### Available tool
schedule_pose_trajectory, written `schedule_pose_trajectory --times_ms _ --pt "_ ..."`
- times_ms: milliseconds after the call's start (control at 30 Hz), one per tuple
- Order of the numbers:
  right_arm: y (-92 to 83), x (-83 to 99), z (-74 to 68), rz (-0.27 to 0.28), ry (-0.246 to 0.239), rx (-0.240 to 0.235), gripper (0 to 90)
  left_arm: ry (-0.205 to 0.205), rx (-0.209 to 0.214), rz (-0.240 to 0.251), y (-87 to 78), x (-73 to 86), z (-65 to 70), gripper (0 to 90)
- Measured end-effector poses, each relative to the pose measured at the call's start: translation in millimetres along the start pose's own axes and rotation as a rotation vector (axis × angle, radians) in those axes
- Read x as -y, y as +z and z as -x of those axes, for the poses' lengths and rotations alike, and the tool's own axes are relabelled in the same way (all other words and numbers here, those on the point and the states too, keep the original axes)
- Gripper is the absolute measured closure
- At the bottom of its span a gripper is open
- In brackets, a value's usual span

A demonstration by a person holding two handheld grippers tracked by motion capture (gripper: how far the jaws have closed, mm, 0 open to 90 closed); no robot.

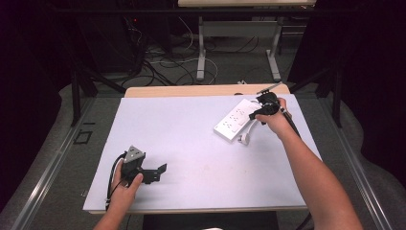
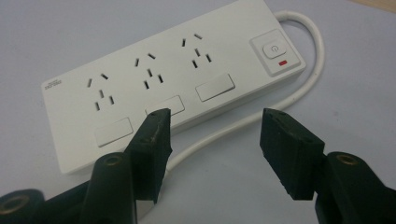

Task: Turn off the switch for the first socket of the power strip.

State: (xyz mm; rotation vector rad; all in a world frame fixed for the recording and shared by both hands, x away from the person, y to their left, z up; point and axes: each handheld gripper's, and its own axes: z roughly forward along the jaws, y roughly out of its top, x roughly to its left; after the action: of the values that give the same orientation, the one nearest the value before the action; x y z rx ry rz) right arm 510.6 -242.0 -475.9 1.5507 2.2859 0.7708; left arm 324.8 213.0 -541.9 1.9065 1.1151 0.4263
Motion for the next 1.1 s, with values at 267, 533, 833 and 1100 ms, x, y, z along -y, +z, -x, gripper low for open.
schedule_pose_trajectory --times_ms 267,533,833,1100 --pt "-16.4 5.5 -6.2 0.02 -0.001 -0.021 27.2 0.011 -0.006 0.0 -0.7 -0.3 -1.1 0.8" --pt "-30.5 15.5 -19.0 0.034 -0.032 -0.055 13.8 0.01 -0.008 0.003 -1.0 -0.2 -1.1 0.8" --pt "-45.7 35.0 -35.8 0.057 -0.095 -0.062 0.0 0.005 -0.012 0.004 -1.3 0.0 -1.1 0.8" --pt "-58.1 57.3 -45.3 0.09 -0.15 -0.089 0.0 -0.003 -0.009 0.004 -0.8 0.2 -0.6 0.8"
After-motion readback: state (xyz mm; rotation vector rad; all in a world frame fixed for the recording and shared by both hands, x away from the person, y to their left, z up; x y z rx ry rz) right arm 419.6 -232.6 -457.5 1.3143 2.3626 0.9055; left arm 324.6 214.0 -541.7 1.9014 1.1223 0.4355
